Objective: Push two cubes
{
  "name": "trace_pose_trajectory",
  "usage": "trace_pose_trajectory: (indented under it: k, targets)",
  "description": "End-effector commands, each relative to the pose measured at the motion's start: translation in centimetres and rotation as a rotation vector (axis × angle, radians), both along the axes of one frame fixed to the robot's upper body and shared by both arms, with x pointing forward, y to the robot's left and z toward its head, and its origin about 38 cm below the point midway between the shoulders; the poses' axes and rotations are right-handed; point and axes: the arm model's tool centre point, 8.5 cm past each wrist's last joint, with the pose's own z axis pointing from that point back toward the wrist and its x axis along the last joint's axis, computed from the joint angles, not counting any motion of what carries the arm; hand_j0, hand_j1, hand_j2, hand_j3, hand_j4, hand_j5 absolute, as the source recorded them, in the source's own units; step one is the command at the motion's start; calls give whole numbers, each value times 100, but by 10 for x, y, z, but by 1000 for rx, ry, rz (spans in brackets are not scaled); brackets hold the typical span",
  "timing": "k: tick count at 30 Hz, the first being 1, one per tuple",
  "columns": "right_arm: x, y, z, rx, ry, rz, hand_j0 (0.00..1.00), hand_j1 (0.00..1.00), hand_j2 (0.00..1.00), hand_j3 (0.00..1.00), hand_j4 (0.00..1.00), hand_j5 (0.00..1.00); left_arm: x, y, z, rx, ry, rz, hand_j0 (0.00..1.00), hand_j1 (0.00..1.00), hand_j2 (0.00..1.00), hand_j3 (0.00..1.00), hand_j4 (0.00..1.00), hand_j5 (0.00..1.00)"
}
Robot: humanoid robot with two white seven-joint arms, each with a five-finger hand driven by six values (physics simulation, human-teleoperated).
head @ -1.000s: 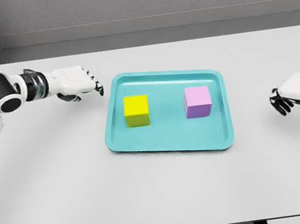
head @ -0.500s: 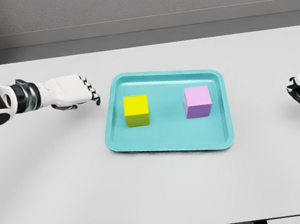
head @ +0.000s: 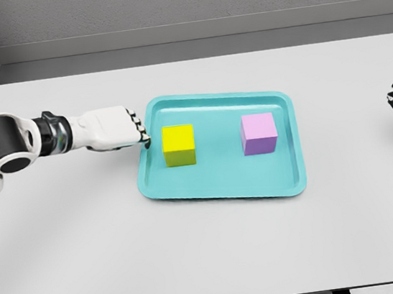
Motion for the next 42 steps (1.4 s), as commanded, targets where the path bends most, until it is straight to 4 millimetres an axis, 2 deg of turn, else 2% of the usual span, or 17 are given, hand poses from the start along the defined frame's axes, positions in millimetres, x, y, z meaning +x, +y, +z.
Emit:
trace_pose_trajectory:
  k: [1,13,22,28,33,36,37,42]
  targets:
    - [1,-4,-7,5,11,-21,0,0,0,0,0,0,-1,-2,1,-2,-4,-4,68,68,68,68,68,68]
    - [11,18,-6,40,-16,25,0,0,0,0,0,0,-2,-15,-1,-22,0,-25,68,68,68,68,68,68]
    - [7,61,0,59,-28,151,0,0,0,0,0,0,-3,-32,-2,-41,-2,-51,68,68,68,68,68,68]
    - [7,67,-4,63,-21,159,0,0,0,0,0,0,-2,-35,0,-44,-9,-55,68,68,68,68,68,68]
    - [6,85,-10,76,-8,205,0,0,0,0,0,0,-2,-41,0,-52,-9,-63,68,68,68,68,68,68]
    - [7,88,-11,73,1,214,0,0,0,0,0,0,-2,-41,0,-52,-9,-63,68,68,68,68,68,68]
    - [8,111,-9,78,7,275,0,0,0,0,0,0,-2,-47,0,-60,-9,-71,68,68,68,68,68,68]
    - [7,113,-9,79,6,283,0,0,0,0,0,0,-2,-48,0,-62,-8,-72,68,68,68,68,68,68]
